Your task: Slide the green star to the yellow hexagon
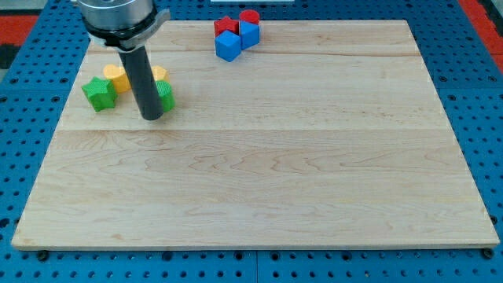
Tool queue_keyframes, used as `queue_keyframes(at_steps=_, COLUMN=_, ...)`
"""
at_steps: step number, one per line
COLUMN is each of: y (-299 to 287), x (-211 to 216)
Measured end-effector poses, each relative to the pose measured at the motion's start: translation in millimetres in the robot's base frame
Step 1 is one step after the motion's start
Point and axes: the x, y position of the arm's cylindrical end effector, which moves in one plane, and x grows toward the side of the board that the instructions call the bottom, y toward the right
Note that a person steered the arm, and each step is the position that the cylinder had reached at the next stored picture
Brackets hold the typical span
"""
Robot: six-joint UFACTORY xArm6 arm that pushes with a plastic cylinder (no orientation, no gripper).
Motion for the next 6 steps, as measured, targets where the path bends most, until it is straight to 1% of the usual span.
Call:
queue_keyframes(at_steps=2, y=-68.9, x=32.6)
queue_keyframes(at_steps=3, y=-115.8, x=33.4)
queue_keyframes(at_steps=4, y=-115.3, x=33.8)
queue_keyframes(at_steps=5, y=-129.1, x=33.3)
queue_keyframes(at_steps=6, y=-127.9, x=9.5)
